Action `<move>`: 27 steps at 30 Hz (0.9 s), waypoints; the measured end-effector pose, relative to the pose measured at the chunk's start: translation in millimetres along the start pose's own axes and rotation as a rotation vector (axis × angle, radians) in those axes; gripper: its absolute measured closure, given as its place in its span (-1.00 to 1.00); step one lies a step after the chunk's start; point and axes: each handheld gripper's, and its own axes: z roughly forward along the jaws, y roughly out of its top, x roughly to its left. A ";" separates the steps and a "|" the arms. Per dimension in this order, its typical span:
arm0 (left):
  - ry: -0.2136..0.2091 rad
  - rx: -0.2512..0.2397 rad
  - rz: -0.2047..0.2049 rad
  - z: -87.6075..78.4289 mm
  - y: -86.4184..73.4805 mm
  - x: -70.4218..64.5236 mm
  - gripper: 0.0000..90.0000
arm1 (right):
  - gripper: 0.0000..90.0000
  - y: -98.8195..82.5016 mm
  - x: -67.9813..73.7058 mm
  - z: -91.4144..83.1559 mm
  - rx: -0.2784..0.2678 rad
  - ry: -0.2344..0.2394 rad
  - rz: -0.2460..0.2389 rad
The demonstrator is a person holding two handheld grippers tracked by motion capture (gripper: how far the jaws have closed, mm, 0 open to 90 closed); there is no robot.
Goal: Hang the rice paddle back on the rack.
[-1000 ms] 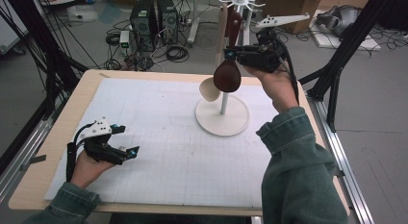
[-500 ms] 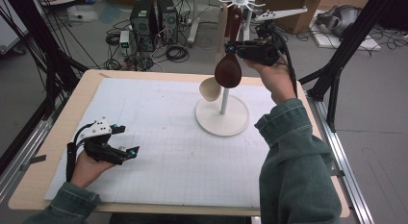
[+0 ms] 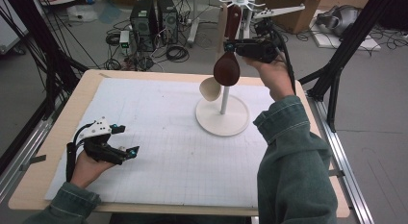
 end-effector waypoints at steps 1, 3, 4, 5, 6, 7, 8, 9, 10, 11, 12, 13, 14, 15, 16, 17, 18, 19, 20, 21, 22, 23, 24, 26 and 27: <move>0.000 -0.002 0.001 -0.1 0.1 -0.1 -0.96 | 0.70 -0.2 -0.6 0.1 -0.003 -0.004 0.003; 0.000 -0.006 -0.002 0.0 0.1 -0.5 -0.96 | 0.70 -0.4 -1.9 -0.1 -0.004 -0.003 0.004; -0.001 -0.004 0.000 0.0 0.2 -0.2 -0.96 | 0.70 -0.4 -2.2 -0.2 -0.003 -0.004 0.004; -0.001 -0.003 0.000 0.1 0.2 -0.2 -0.96 | 0.70 -0.2 -2.5 -0.4 -0.001 -0.005 0.002; 0.000 -0.004 0.000 0.2 0.1 -0.3 -0.96 | 0.70 0.1 -2.4 -0.5 0.000 -0.008 0.007; -0.001 -0.003 0.000 0.3 0.1 -0.4 -0.96 | 0.70 0.3 -2.7 -0.6 -0.002 -0.009 0.005; -0.001 -0.003 0.000 0.4 0.1 -0.4 -0.96 | 0.70 0.4 -3.1 -0.7 -0.005 -0.006 0.004; -0.002 -0.003 0.000 0.4 0.0 -0.3 -0.96 | 0.70 0.4 -3.2 -1.0 -0.007 -0.004 0.010; -0.002 -0.003 -0.001 0.5 0.0 -0.3 -0.96 | 0.70 0.3 -3.7 -0.9 -0.006 -0.005 0.010; -0.002 -0.002 -0.001 0.4 0.0 -0.3 -0.96 | 0.70 0.3 -4.1 -0.8 -0.002 -0.007 0.012; -0.002 -0.004 0.000 0.4 0.0 -0.3 -0.96 | 0.70 0.1 -4.7 -0.7 -0.003 -0.009 0.012; -0.002 -0.004 0.000 0.4 0.0 -0.3 -0.96 | 0.70 0.0 -5.5 -0.8 -0.003 -0.010 0.015; -0.004 -0.004 -0.001 0.4 0.0 -0.3 -0.96 | 0.70 0.0 -6.3 -0.7 -0.005 -0.012 0.017; -0.004 -0.003 -0.001 0.4 0.0 -0.3 -0.96 | 0.70 -0.1 -6.9 -0.9 -0.005 -0.012 0.019; -0.003 -0.003 -0.002 0.7 -0.1 -0.5 -0.96 | 0.70 -0.3 -7.6 -0.8 -0.006 -0.012 0.021; -0.003 0.000 -0.002 0.8 -0.1 -0.6 -0.96 | 0.70 -0.3 -8.1 -0.6 -0.009 -0.016 0.022; 0.000 0.002 0.000 1.2 -0.3 -0.7 -0.96 | 0.70 -0.3 -8.0 -0.6 -0.008 -0.022 0.026; -0.003 0.003 -0.003 1.7 -0.5 -1.1 -0.96 | 0.70 -0.3 -8.2 -0.4 -0.009 -0.019 0.024; -0.005 0.005 -0.002 1.8 -0.5 -0.9 -0.96 | 0.70 -0.3 -8.4 -0.1 -0.011 -0.019 0.022; -0.004 0.006 0.000 2.0 -0.5 -1.0 -0.96 | 0.70 -0.4 -8.4 0.1 -0.010 -0.020 0.022; -0.005 0.006 0.002 2.0 -0.5 -1.0 -0.96 | 0.70 -0.5 -8.5 0.6 -0.008 -0.020 0.024; -0.005 0.007 0.003 2.0 -0.4 -1.0 -0.96 | 0.70 -0.8 -8.9 0.9 -0.003 -0.020 0.025; -0.004 0.004 0.002 2.0 -0.4 -1.1 -0.96 | 0.70 -1.0 -9.3 1.1 -0.003 -0.023 0.025; -0.005 0.002 -0.003 1.4 -0.4 -1.1 -0.96 | 0.70 -1.4 -9.9 1.5 -0.005 -0.023 0.029; -0.003 0.001 -0.002 1.4 -0.5 -0.9 -0.96 | 0.69 -1.6 -10.1 1.3 -0.006 -0.025 0.027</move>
